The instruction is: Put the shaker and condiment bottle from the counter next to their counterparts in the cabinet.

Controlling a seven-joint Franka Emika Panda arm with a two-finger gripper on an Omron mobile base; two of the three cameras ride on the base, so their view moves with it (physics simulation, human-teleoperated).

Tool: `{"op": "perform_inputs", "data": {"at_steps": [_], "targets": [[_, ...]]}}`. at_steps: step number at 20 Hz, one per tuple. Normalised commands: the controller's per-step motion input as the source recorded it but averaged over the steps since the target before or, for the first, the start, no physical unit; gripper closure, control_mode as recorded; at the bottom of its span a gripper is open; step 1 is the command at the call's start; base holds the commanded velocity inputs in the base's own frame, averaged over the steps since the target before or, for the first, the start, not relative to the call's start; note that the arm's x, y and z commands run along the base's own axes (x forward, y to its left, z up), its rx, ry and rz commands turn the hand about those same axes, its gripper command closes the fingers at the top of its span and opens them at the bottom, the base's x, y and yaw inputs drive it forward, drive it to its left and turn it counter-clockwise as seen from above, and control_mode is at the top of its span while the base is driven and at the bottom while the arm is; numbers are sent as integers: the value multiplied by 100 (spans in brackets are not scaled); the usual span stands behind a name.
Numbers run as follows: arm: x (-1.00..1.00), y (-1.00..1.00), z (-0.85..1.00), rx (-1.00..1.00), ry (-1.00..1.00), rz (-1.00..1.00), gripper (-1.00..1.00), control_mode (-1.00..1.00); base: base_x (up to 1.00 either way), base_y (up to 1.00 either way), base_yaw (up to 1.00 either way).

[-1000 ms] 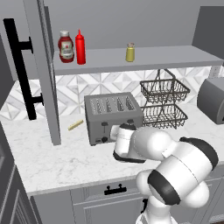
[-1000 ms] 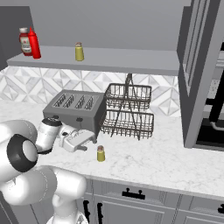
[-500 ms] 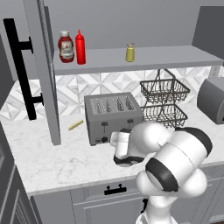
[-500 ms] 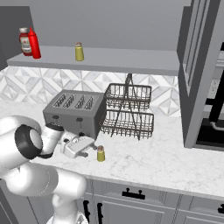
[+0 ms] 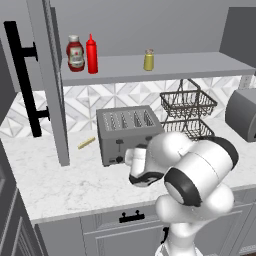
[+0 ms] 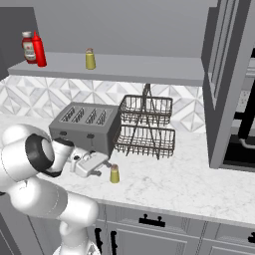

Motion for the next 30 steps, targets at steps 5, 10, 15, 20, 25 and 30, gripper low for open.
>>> {"op": "perform_inputs", "data": {"at_steps": [5,10,15,20,25,30], "targets": [[14,4,-2,0,-4,5,-100,-100,0,0,0],[0,0,-3,0,-2,5,-100,-100,0,0,0],[0,0,-4,0,-2,2,-100,-100,0,0,0],[0,0,-18,0,-1,5,-100,-100,0,0,0],[3,0,-31,0,0,7,-100,-100,0,0,0],[5,0,-24,0,0,8,-100,-100,0,0,0]]}}
